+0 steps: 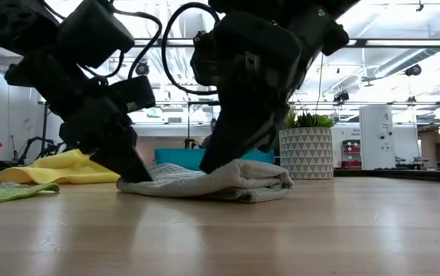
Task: Fold microfiber towels
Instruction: Fold the gray microfiber cloth
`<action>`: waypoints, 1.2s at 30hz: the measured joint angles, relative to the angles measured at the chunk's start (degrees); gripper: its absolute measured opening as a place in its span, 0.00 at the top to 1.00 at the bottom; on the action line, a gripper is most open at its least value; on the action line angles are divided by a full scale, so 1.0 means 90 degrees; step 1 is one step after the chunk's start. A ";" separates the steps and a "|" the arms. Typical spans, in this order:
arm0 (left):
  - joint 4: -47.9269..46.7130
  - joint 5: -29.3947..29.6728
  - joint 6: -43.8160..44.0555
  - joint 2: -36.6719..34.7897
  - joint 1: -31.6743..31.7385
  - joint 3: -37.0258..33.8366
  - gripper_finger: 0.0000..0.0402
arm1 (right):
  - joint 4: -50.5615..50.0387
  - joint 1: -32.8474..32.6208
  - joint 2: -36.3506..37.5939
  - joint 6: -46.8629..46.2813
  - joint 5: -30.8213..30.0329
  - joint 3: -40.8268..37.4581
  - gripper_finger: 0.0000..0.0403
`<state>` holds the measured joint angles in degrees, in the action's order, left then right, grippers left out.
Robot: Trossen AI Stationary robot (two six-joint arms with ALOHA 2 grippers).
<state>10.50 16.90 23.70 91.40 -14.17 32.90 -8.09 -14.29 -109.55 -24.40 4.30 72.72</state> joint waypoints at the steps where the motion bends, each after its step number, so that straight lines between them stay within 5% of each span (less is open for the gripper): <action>1: 0.0000 0.0009 -0.0002 0.0002 0.0000 -0.0002 1.00 | 0.0102 -0.0022 -0.0022 0.0000 0.0005 -0.0027 0.97; 12: -0.0044 0.0181 -0.0002 -0.0047 0.0000 -0.0024 1.00 | 0.0929 -0.0191 -0.0613 -0.0200 0.0022 -0.0159 0.98; 36: -0.0091 0.0180 -0.0032 -0.0483 0.0002 -0.0048 1.00 | -0.0141 -0.0191 0.0168 -0.0049 -0.0148 -0.0394 0.98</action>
<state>9.68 18.52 23.41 87.05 -14.15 32.47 -9.36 -16.01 -108.04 -24.84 2.96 69.17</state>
